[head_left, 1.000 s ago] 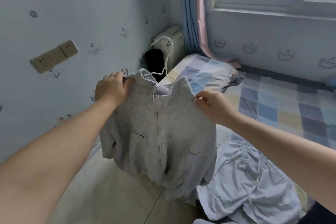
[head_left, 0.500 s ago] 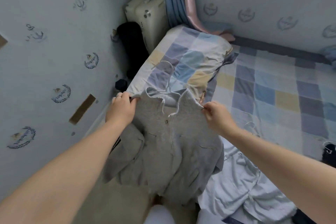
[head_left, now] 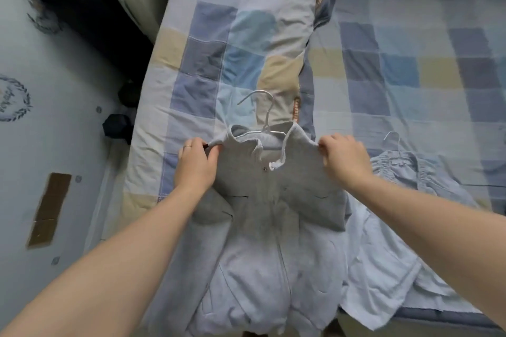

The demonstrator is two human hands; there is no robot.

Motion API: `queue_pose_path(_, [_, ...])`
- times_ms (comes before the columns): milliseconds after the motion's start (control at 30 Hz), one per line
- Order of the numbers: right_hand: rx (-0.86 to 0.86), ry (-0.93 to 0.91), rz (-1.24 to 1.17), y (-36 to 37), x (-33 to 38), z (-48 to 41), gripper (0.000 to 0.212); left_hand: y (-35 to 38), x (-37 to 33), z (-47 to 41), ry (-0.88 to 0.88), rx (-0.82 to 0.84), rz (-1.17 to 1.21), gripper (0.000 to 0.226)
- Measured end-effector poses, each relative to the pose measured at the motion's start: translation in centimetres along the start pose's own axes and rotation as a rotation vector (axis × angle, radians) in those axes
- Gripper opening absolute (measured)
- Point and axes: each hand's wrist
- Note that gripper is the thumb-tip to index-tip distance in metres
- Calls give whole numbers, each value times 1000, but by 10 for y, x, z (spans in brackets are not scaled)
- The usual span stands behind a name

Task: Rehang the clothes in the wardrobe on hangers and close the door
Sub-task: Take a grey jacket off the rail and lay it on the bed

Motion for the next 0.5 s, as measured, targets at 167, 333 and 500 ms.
queue_pose_path(167, [11, 93, -141, 53, 8, -66, 17, 52, 30, -68, -14, -9, -1, 35])
queue_pose_path(333, [157, 71, -213, 96, 14, -104, 44, 86, 47, -106, -53, 21, 92, 40])
queue_pose_path(500, [274, 72, -60, 111, 17, -82, 66, 98, 46, -82, 41, 122, -17, 62])
Point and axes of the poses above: each hand's wrist, its own z-axis away from the middle knuckle, its own y-axis out of the palm, x = y × z, and after that the axes turned 2 degrees about x, right-handed
